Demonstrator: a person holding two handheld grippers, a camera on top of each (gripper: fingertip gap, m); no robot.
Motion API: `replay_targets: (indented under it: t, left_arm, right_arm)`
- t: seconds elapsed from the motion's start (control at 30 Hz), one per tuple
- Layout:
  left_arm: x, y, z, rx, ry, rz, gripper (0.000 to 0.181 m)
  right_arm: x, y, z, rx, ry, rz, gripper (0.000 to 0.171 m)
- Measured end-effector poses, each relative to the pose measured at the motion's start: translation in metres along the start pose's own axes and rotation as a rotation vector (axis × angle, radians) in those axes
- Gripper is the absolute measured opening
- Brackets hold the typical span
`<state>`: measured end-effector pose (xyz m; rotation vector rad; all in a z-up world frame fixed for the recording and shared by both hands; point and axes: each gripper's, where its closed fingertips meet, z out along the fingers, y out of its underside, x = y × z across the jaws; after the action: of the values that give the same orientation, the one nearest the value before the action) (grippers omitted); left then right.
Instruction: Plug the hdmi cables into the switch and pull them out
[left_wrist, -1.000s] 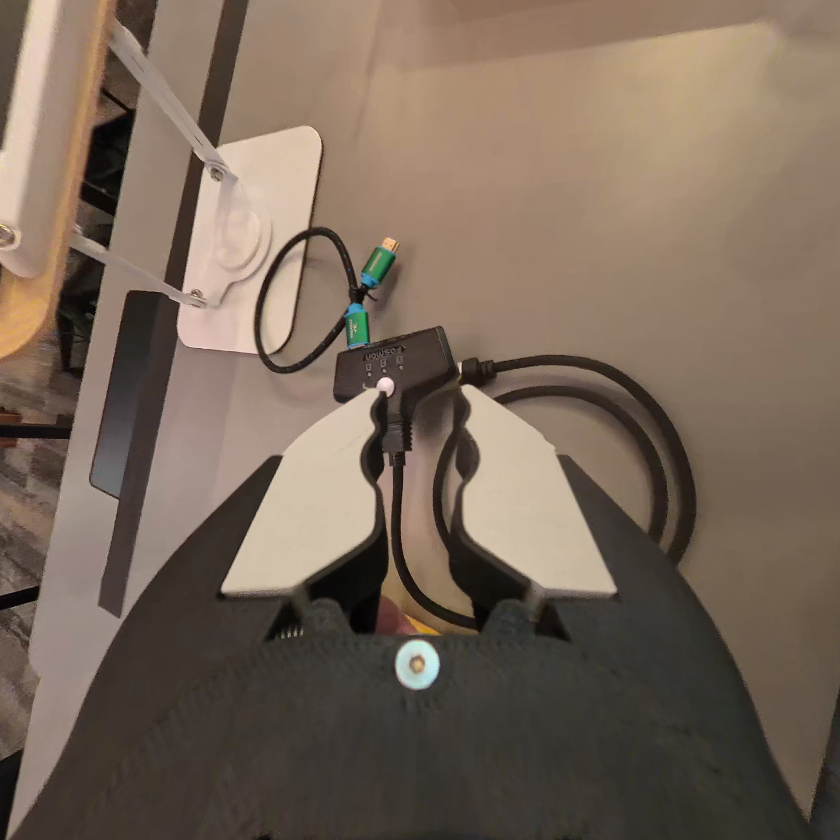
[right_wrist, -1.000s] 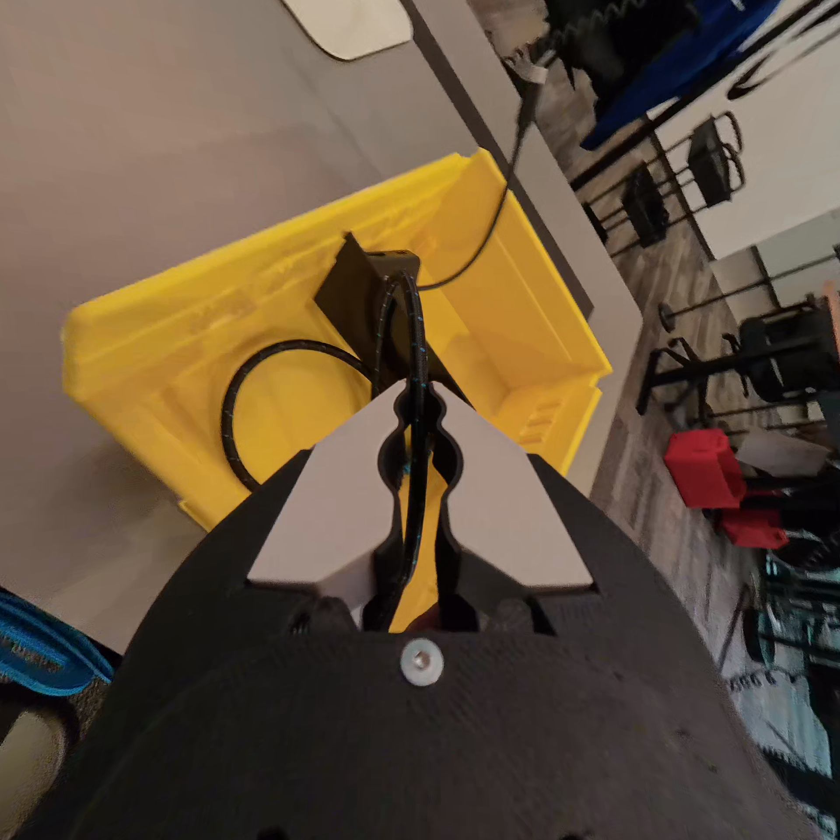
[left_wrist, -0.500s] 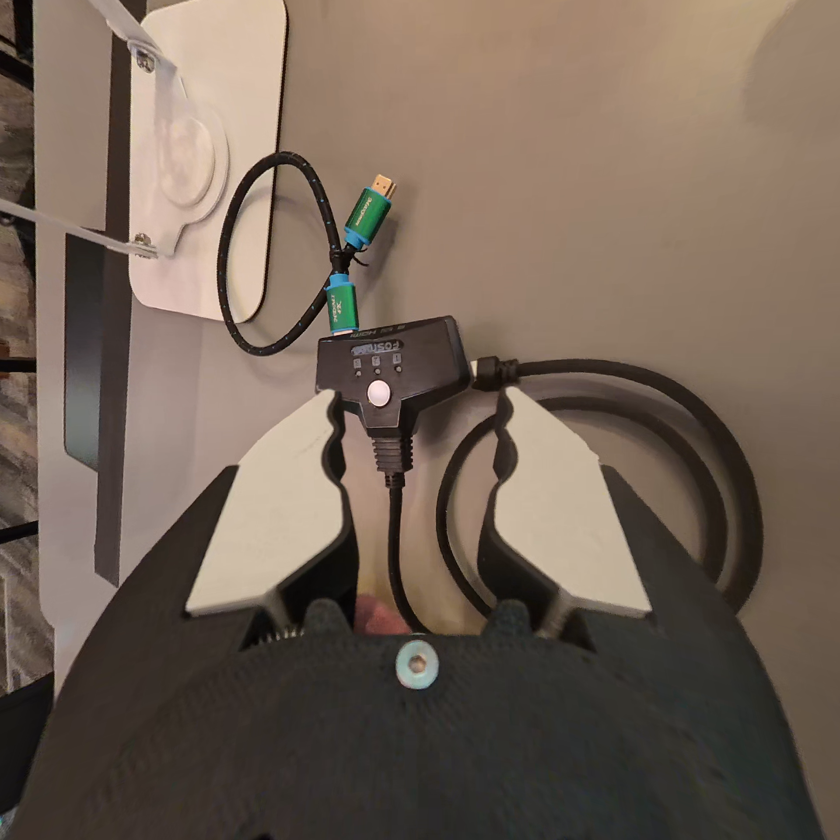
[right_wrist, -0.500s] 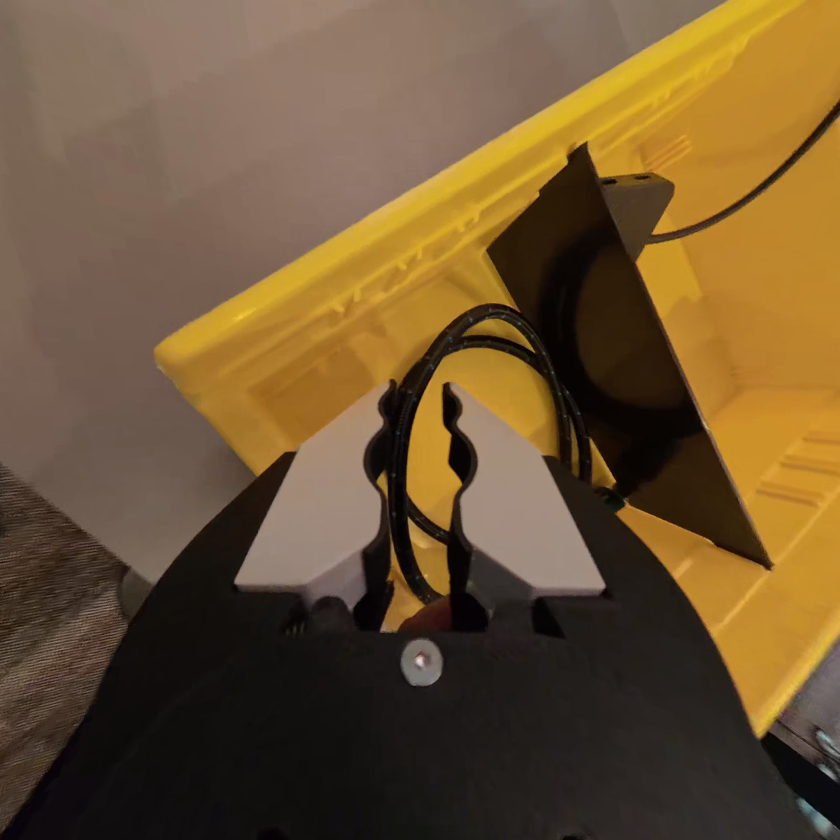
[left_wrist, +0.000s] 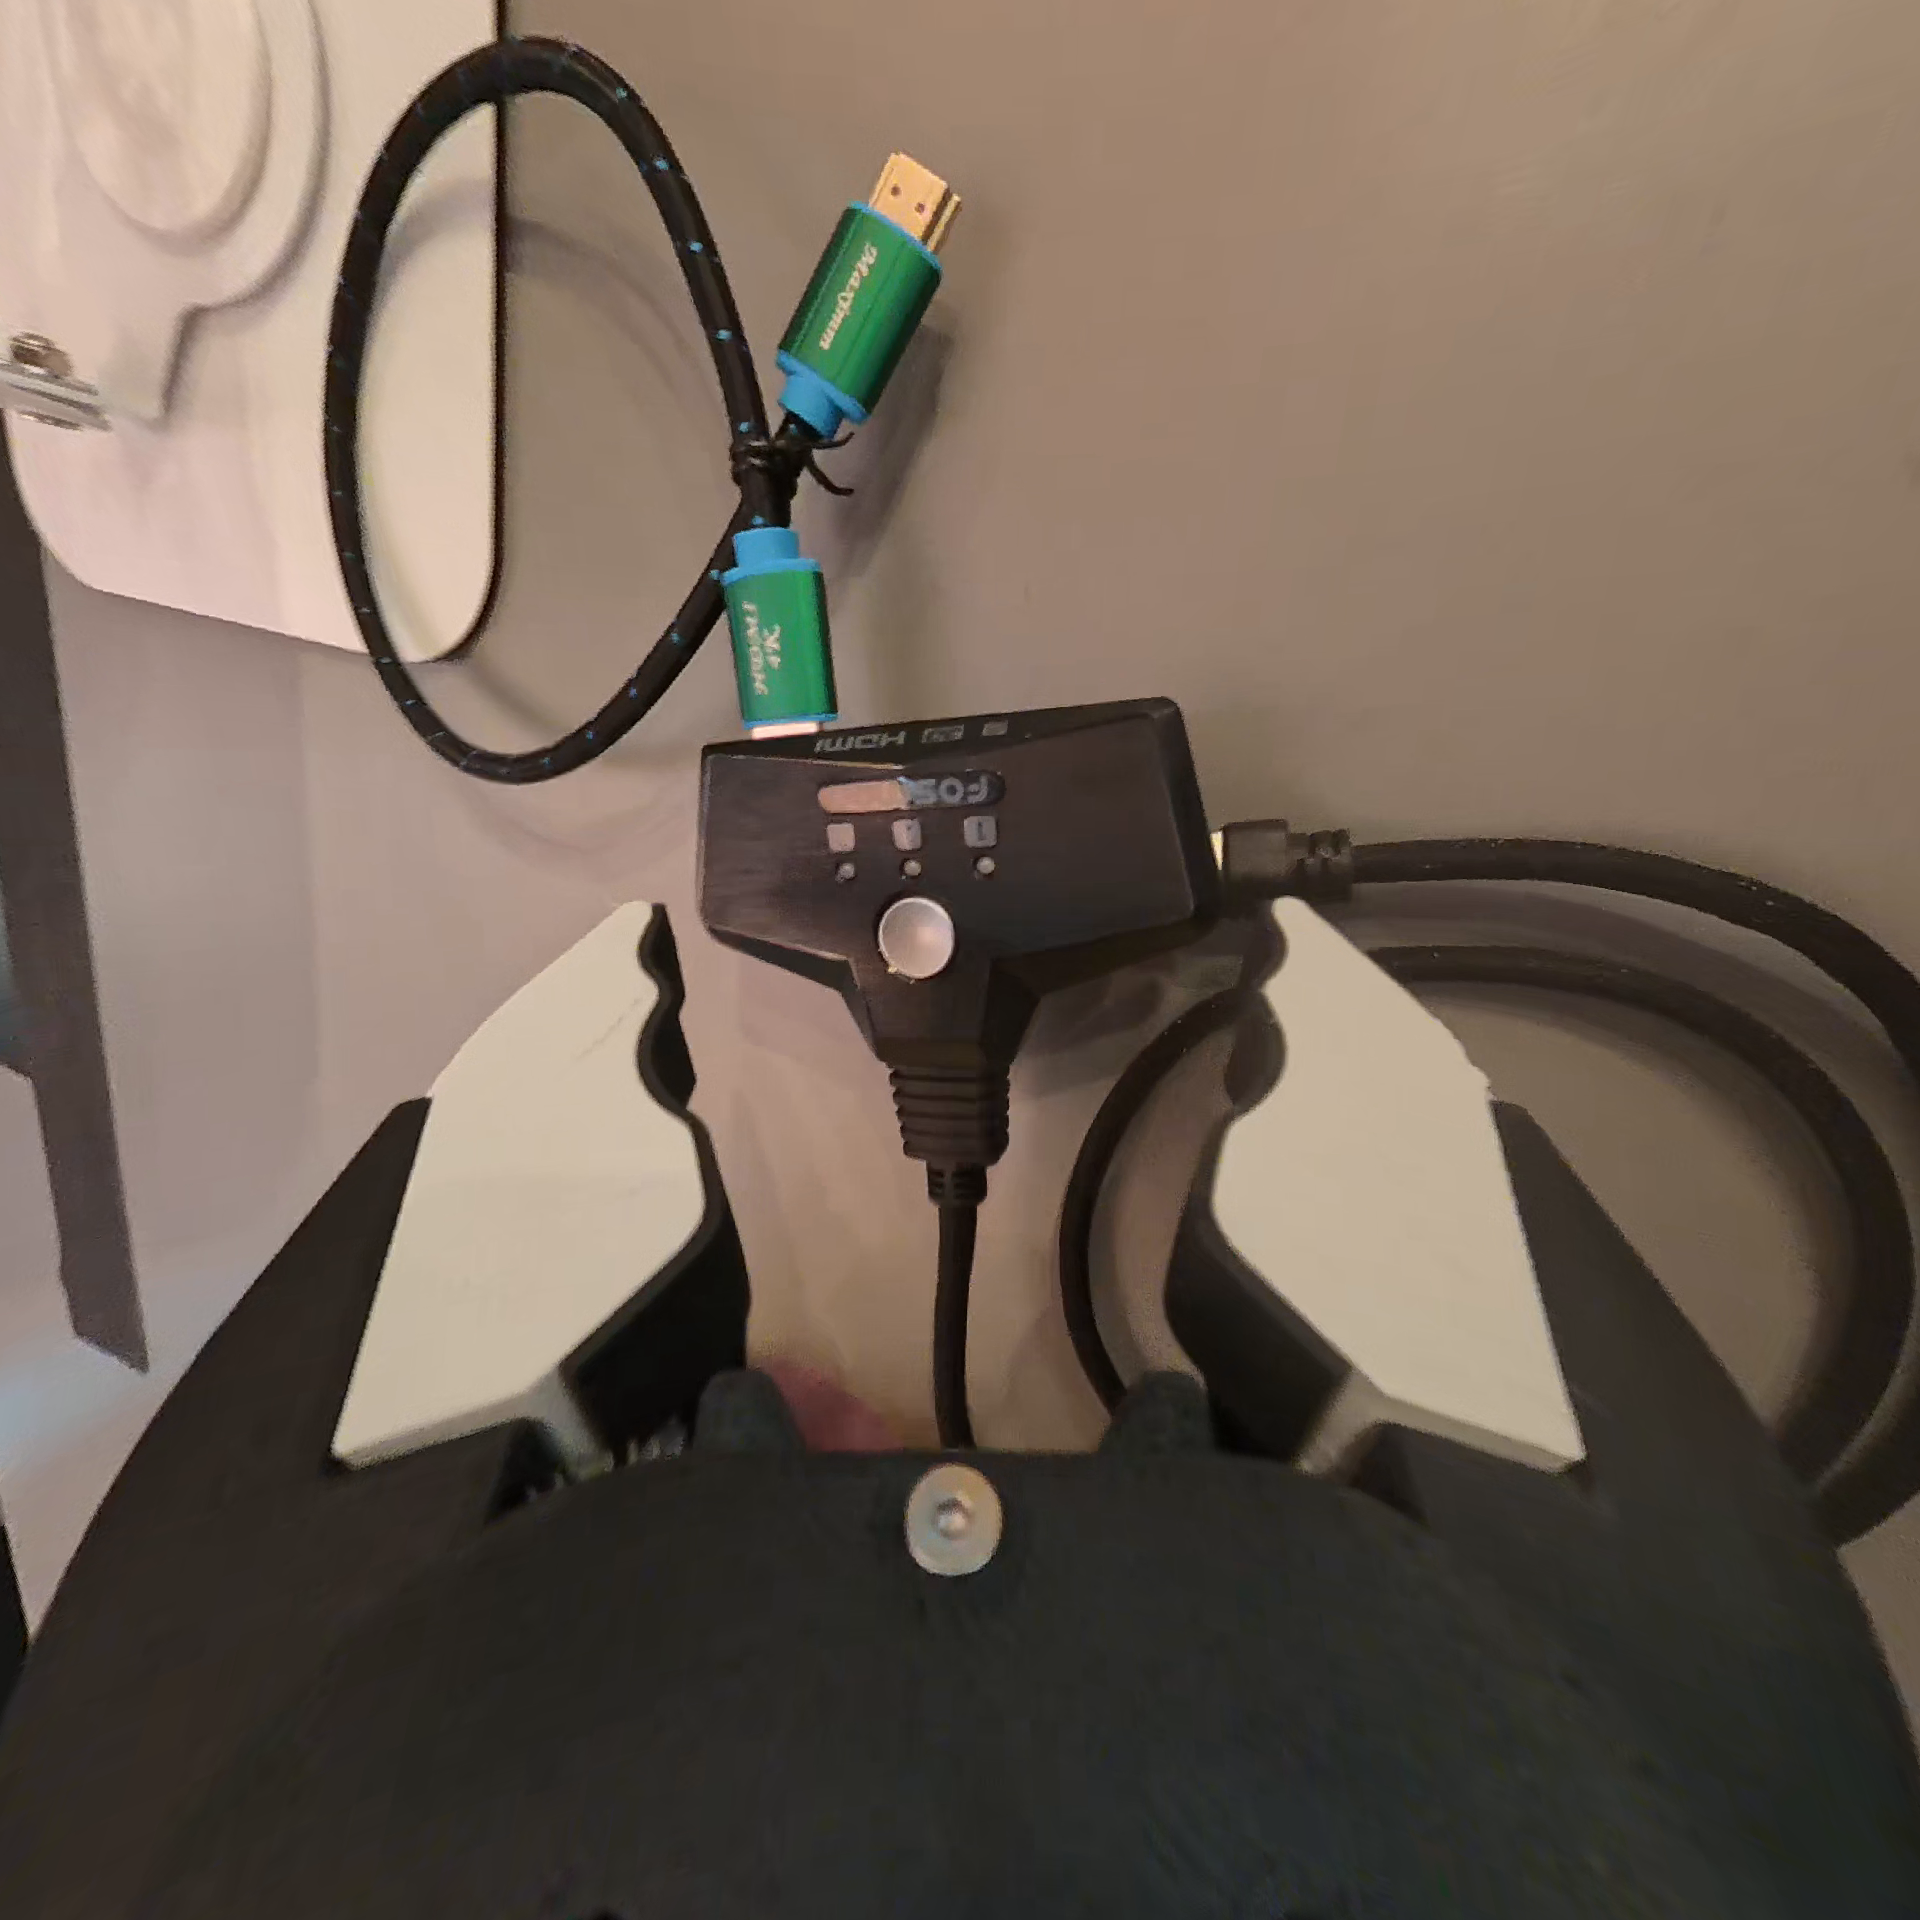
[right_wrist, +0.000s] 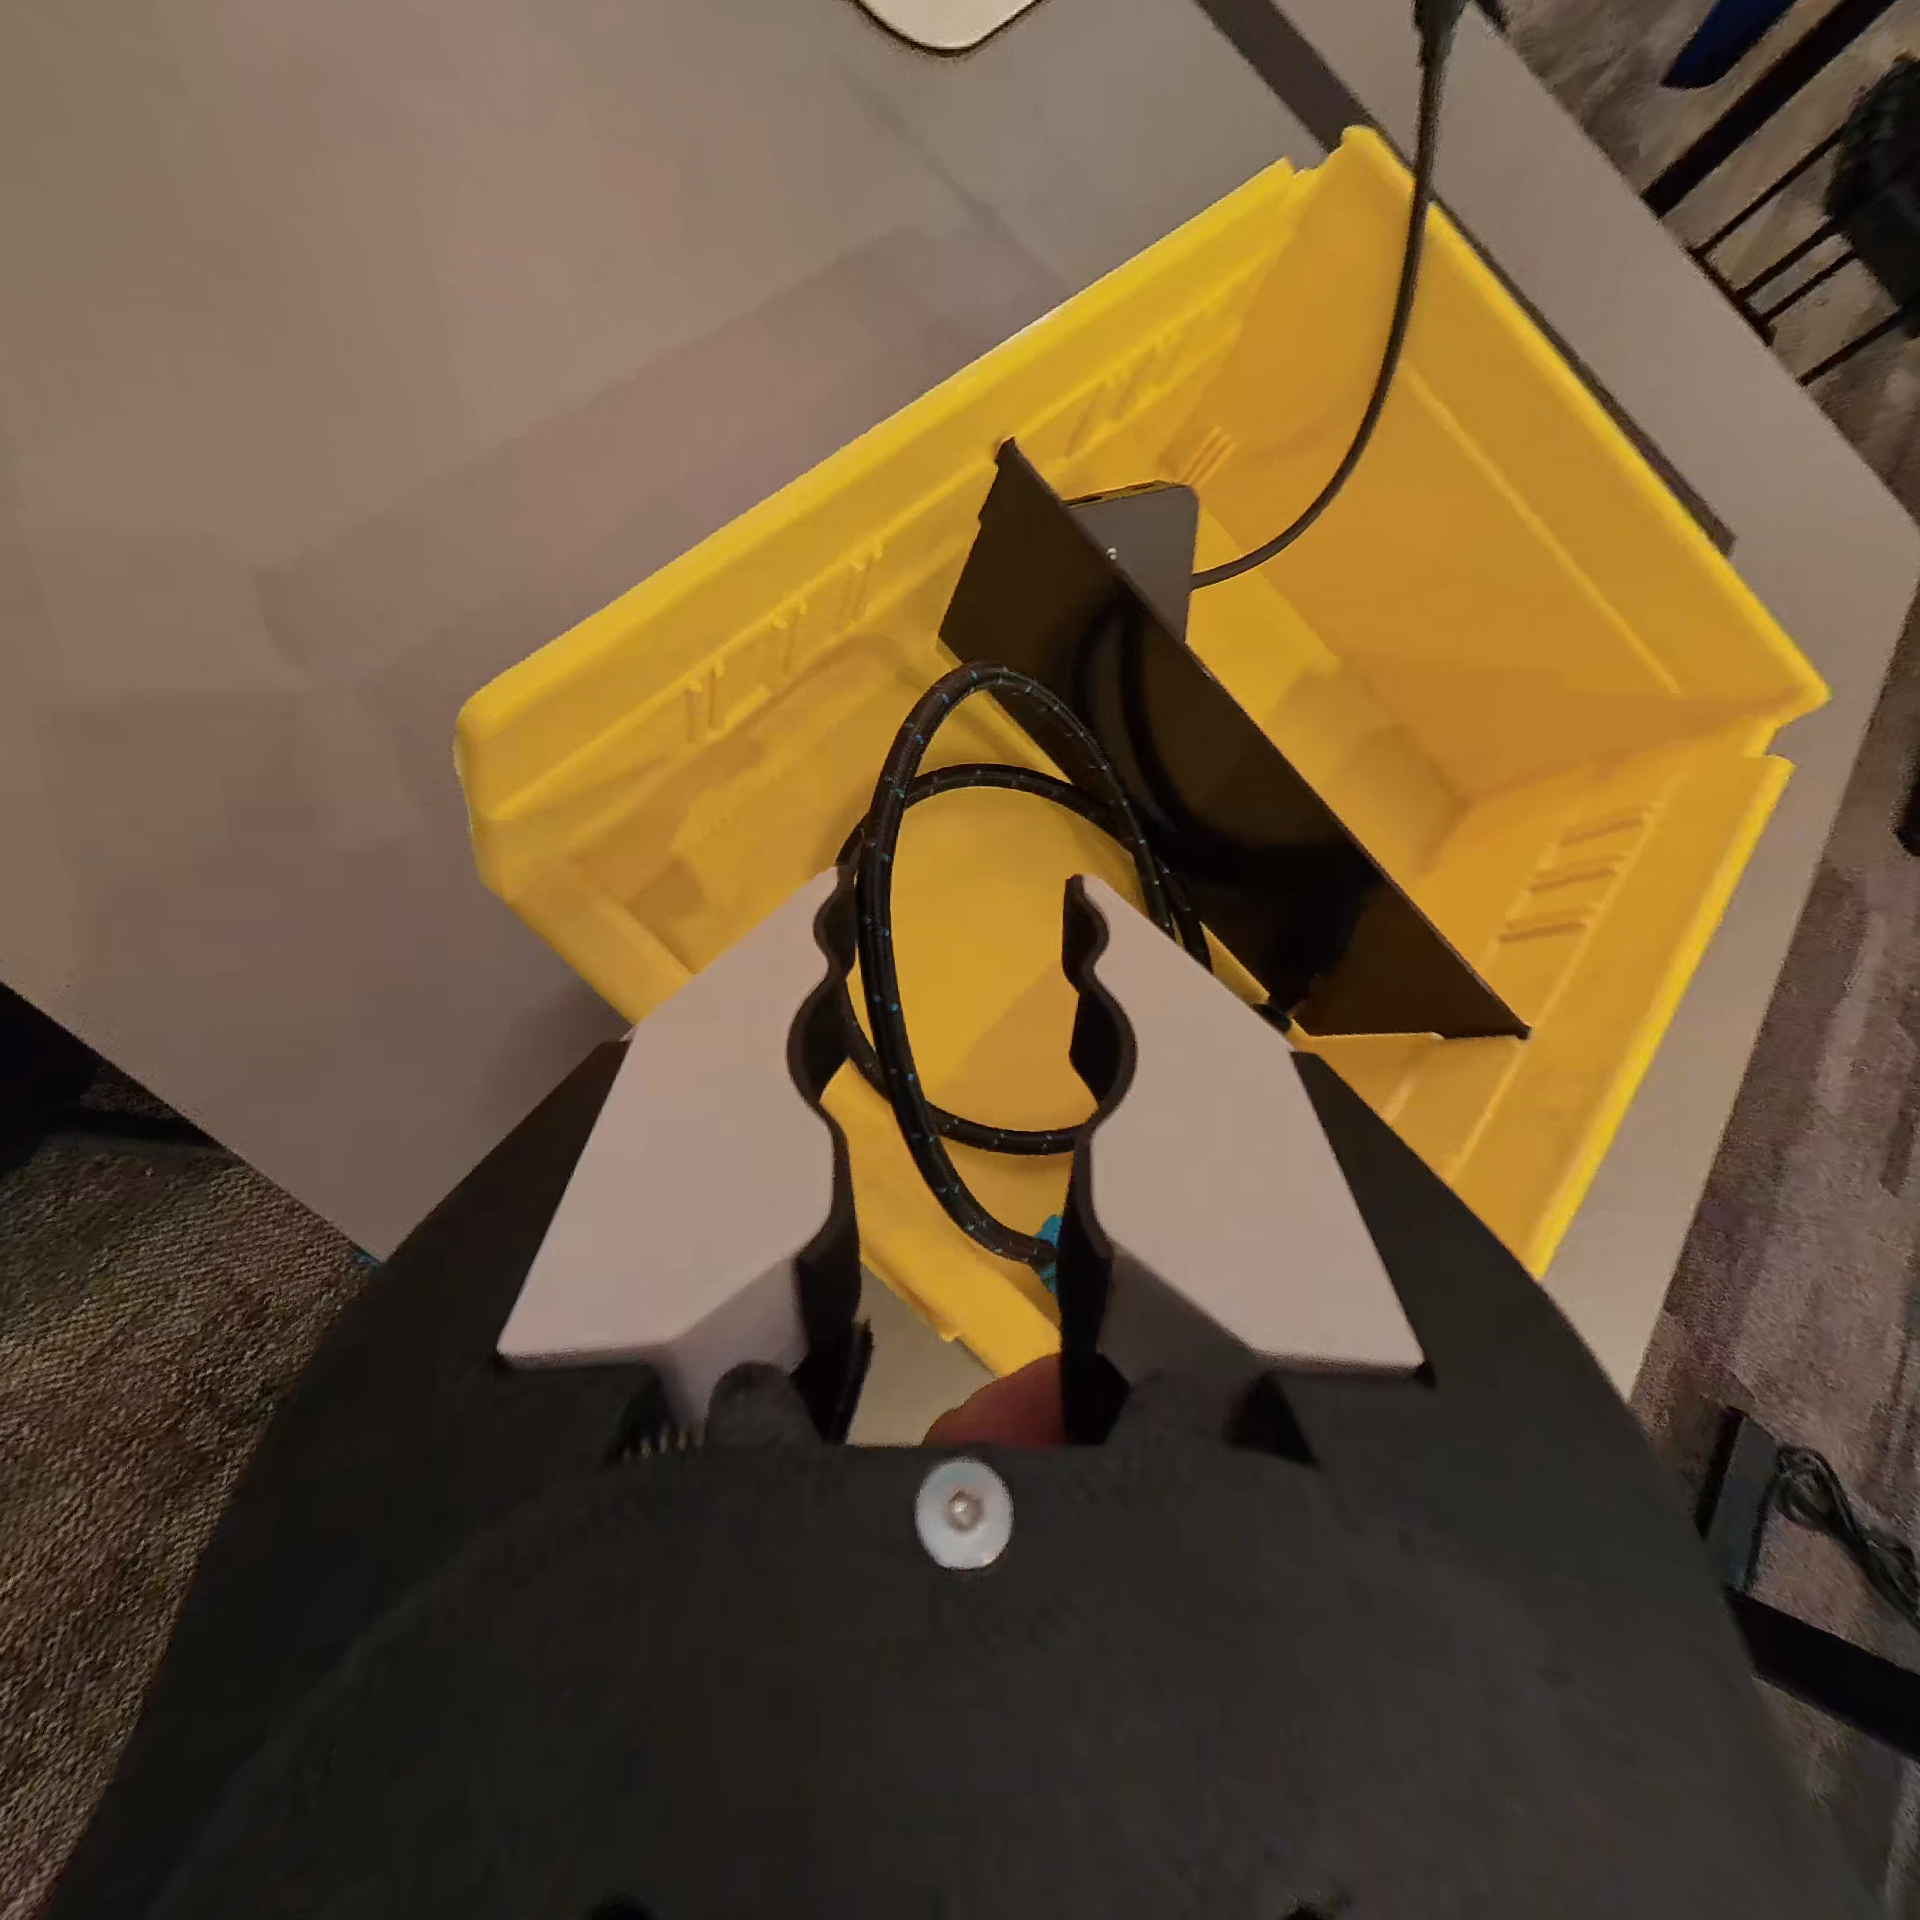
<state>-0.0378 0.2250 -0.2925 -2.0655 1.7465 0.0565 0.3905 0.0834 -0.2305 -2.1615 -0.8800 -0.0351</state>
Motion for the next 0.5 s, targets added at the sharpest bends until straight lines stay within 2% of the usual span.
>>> replay_targets:
  t: [0.1, 0.2, 0.27, 0.33, 0.5]
  left_arm:
    - [0.006, 0.002, 0.013, -0.019, 0.047, -0.022, 0.117]
    - [0.010, 0.006, 0.025, -0.054, 0.086, -0.024, 0.124]
    - [0.011, 0.006, 0.027, -0.061, 0.122, -0.045, 0.121]
    - [0.013, 0.005, 0.027, -0.065, 0.147, -0.029, 0.107]
    - [0.014, 0.002, 0.026, -0.066, 0.139, 0.007, 0.103]
  right_arm:
    - [0.001, -0.006, -0.008, 0.016, 0.068, -0.037, 0.037]
    - [-0.008, -0.022, -0.017, 0.074, 0.076, -0.056, 0.036]
    - [-0.012, -0.034, -0.023, 0.116, 0.085, -0.071, 0.034]
    - [-0.016, -0.045, -0.028, 0.155, 0.090, -0.078, 0.032]
    - [-0.030, -0.077, -0.040, 0.256, 0.111, -0.121, 0.028]
